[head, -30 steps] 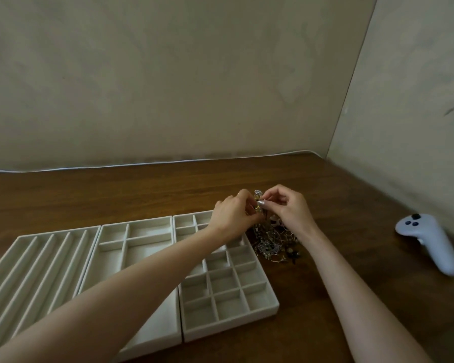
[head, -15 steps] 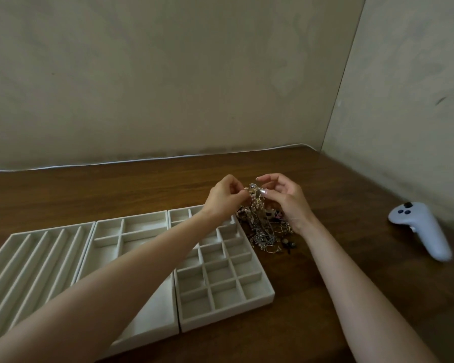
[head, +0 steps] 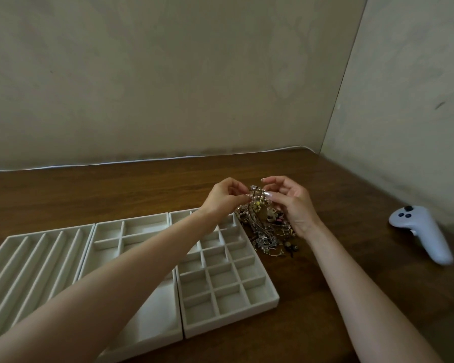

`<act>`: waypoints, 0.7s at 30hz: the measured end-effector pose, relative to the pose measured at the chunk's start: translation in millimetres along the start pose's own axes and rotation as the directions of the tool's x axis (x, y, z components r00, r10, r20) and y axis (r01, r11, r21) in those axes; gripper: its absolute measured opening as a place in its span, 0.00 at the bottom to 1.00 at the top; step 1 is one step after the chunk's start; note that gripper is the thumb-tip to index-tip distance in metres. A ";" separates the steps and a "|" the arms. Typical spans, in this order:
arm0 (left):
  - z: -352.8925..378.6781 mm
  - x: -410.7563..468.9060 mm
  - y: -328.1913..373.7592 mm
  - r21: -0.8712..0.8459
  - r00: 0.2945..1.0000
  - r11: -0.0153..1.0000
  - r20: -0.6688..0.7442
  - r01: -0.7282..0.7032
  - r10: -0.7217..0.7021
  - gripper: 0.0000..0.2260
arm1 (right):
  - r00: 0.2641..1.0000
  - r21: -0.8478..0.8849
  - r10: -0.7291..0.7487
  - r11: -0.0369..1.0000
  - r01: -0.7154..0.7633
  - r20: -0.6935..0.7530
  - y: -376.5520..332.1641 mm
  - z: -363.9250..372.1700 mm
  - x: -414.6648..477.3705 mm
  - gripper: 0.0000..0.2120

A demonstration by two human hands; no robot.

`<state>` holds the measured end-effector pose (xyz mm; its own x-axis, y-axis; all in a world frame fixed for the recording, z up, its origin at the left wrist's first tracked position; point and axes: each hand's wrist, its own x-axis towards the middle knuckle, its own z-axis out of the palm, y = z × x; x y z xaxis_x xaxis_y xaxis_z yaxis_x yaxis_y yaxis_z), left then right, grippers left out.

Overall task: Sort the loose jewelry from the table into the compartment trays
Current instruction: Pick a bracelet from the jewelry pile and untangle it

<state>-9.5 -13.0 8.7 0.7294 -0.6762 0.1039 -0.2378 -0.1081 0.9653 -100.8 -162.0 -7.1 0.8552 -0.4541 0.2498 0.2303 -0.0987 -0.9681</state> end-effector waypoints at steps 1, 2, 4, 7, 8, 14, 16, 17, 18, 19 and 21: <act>-1.2 0.2 -0.9 0.048 1.000 0.999 0.013 -0.010 0.010 0.05 | 1.000 -0.004 0.002 1.000 -0.002 -0.013 0.4 -0.4 0.3 0.12; -2.3 0.4 -1.5 0.097 1.000 0.995 0.024 -0.019 0.016 0.05 | 1.000 -0.016 0.004 1.000 -0.004 -0.030 1.2 -1.1 1.1 0.11; -5.2 0.0 -1.6 0.185 0.999 0.982 0.038 -0.033 0.027 0.05 | 0.997 -0.041 0.005 0.999 -0.008 -0.074 3.4 -2.9 1.9 0.10; -7.9 -0.6 -1.0 0.245 0.998 0.968 0.034 -0.062 0.056 0.05 | 0.993 -0.056 0.008 0.998 -0.014 -0.117 4.9 -3.7 1.7 0.09; -8.5 -0.6 -0.6 0.266 0.997 0.961 0.017 -0.075 0.074 0.05 | 0.993 -0.064 0.008 0.998 -0.015 -0.121 5.3 -3.9 1.7 0.09; -10.5 4.0 -1.3 -0.098 0.998 0.995 -0.060 -0.008 0.002 0.04 | 0.991 -0.120 -0.015 0.993 -0.001 -0.135 2.1 -2.1 1.2 0.08; -10.7 5.1 1.8 -0.319 0.998 0.947 -0.028 0.037 -0.049 0.04 | 0.990 -0.175 -0.052 0.984 0.029 -0.129 -0.6 0.4 -0.5 0.08; -10.9 5.5 3.8 -0.401 0.998 0.915 -0.008 0.048 -0.056 0.04 | 0.991 -0.203 -0.075 0.978 0.051 -0.112 -2.5 2.4 -2.0 0.08; -10.7 6.3 5.7 -0.467 0.998 0.883 0.014 0.055 -0.055 0.05 | 0.992 -0.222 -0.096 0.972 0.076 -0.083 -4.2 4.3 -3.5 0.08; -10.4 7.2 7.8 -0.520 0.998 0.852 0.033 0.059 -0.049 0.05 | 0.993 -0.221 -0.112 0.970 0.101 -0.037 -6.7 6.6 -5.4 0.09; -9.0 8.6 11.0 -0.573 0.998 0.817 0.054 0.059 -0.034 0.06 | 0.991 -0.202 -0.114 0.971 0.125 0.065 -11.0 11.6 -8.5 0.12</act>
<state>-0.1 -13.5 22.4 0.7015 -0.7103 0.0578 0.2161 0.2893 0.9325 -105.2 -146.8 1.7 0.8520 -0.3811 0.3589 0.2365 -0.3315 -0.9133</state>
